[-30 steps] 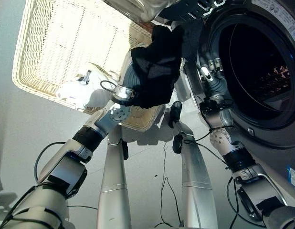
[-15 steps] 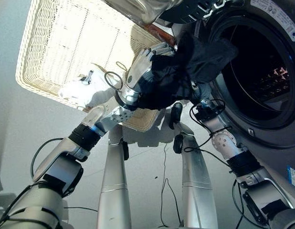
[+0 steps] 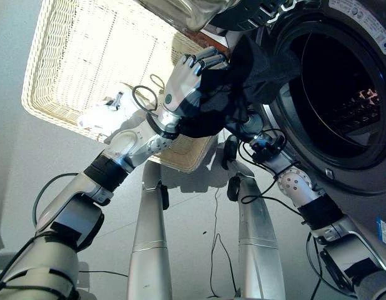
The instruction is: Put the clothes into the washing machine.
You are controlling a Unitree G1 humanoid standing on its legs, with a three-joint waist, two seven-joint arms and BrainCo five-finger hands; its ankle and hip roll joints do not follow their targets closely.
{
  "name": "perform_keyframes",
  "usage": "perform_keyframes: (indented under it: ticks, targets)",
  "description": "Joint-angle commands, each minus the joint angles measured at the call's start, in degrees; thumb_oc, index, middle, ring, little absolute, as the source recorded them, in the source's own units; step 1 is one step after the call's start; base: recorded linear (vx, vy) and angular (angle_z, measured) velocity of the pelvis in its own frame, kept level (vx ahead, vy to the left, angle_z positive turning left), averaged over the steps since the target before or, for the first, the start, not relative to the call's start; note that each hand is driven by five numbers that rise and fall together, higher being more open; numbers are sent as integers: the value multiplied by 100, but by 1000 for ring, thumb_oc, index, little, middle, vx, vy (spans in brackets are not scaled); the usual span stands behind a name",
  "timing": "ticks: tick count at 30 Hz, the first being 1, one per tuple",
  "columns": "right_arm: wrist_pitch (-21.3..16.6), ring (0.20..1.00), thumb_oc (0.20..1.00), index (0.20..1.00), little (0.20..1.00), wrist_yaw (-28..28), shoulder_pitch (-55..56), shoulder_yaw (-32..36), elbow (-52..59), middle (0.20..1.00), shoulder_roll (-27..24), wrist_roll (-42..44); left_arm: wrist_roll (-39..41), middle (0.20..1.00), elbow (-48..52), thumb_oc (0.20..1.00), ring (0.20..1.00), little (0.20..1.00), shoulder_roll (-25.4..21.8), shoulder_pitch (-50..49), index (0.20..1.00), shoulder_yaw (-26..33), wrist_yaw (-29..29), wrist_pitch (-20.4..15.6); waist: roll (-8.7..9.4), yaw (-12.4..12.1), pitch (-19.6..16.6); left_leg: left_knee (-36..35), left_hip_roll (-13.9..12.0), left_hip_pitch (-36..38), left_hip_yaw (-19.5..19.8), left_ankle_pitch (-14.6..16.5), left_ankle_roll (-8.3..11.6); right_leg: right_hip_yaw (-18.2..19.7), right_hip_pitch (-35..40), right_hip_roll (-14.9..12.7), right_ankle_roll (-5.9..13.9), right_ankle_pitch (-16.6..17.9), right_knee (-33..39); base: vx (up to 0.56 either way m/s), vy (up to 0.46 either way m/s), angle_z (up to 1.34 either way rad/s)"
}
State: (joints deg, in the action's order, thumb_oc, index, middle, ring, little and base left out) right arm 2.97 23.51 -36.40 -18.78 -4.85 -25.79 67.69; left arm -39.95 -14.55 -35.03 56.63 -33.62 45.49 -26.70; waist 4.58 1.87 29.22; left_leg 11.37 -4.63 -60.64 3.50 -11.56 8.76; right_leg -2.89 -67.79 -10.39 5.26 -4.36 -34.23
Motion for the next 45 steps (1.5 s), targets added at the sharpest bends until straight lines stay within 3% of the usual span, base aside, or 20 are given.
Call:
perform_keyframes:
  ticks: [1, 3, 4, 5, 6, 14, 27, 28, 29, 36, 45]
  targets:
    - [121, 1000, 1000, 1000, 1000, 527, -130, -216, 888, 1000, -90, 179, -226, 200, 553, 200, 200, 200, 190, 493, 200, 50, 264, -146, -154, 50, 58, 724, 374, -112, -48, 573, -213, -346, 438, 290, 290, 1165, 1291, 5, -3, 4]
    - [99, 1000, 1000, 1000, 1000, 553, -136, -244, 899, 1000, -74, 146, -201, 200, 552, 200, 200, 200, 233, 475, 200, 45, 194, -206, -153, 48, 58, 721, 377, -114, -48, 572, -211, -350, 438, 291, 293, 1169, 1296, 2, -4, 4]
    - [92, 705, 705, 705, 705, 550, -135, -251, 929, 705, -54, 146, -151, 200, 553, 200, 200, 200, 242, 486, 200, 26, 137, -234, -149, 50, 58, 719, 377, -113, -49, 567, -212, -353, 440, 292, 293, 1178, 1301, 0, 0, 0]
    - [66, 360, 360, 360, 360, 546, -128, -252, 949, 360, -43, 145, -113, 200, 567, 200, 200, 200, 251, 484, 200, 22, 72, -259, -145, 49, 58, 718, 381, -110, -47, 565, -214, -356, 442, 291, 296, 1185, 1305, 0, 0, 0]
    - [46, 200, 200, 200, 200, 560, -139, -249, 964, 200, -52, 189, -93, 200, 571, 200, 200, 200, 261, 481, 200, 17, 21, -281, -143, 51, 58, 718, 382, -109, -47, 565, -214, -356, 439, 294, 297, 1186, 1303, 0, 0, 0]
    - [-30, 200, 200, 200, 200, 788, -173, -216, 1075, 200, 92, 248, 151, 200, 621, 200, 200, 200, 394, 509, 200, -63, -402, -288, -136, 75, 58, 737, 403, -121, -69, 573, -225, -355, 429, 305, 307, 1209, 1328, 0, 0, 0]
    - [-464, 200, 200, 200, 200, 892, -265, -161, 1194, 200, 358, 202, 491, 200, 593, 200, 200, 200, 596, 426, 200, -25, -749, -352, -160, 58, 58, 760, 417, -149, -74, 557, -230, -367, 392, 289, 320, 1230, 1303, 0, 0, 0]
    - [-491, 200, 200, 200, 200, 912, -272, -150, 1200, 200, 378, 219, 547, 413, 600, 413, 413, 413, 616, 420, 413, -7, -746, -276, -161, 55, 58, 755, 422, -147, -70, 554, -230, -367, 399, 290, 319, 1230, 1314, 0, 0, 0]
    - [-532, 200, 200, 200, 200, 922, -291, -140, 1200, 200, 394, 244, 598, 1000, 574, 1000, 1000, 1000, 649, 391, 1000, 28, -687, -227, -168, 51, 58, 757, 420, -149, -75, 554, -232, -366, 393, 286, 323, 1229, 1308, 0, 0, 0]
    - [-659, 200, 200, 200, 200, 799, -281, -63, 1204, 200, 525, 187, 990, 1000, 592, 1000, 1000, 1000, 782, 159, 1000, 309, -627, -346, -197, 11, 58, 765, 439, -149, -55, 552, -238, -385, 383, 258, 324, 1227, 1283, 0, 0, 0]
    - [-1194, 200, 200, 200, 200, 555, -196, 251, 1254, 200, 500, -29, 1395, 1000, 797, 1000, 1000, 1000, 795, -112, 1000, 510, -1538, -342, -228, -8, 58, 794, 471, -177, -50, 550, -254, -402, 362, 232, 337, 1248, 1265, 0, 0, 0]
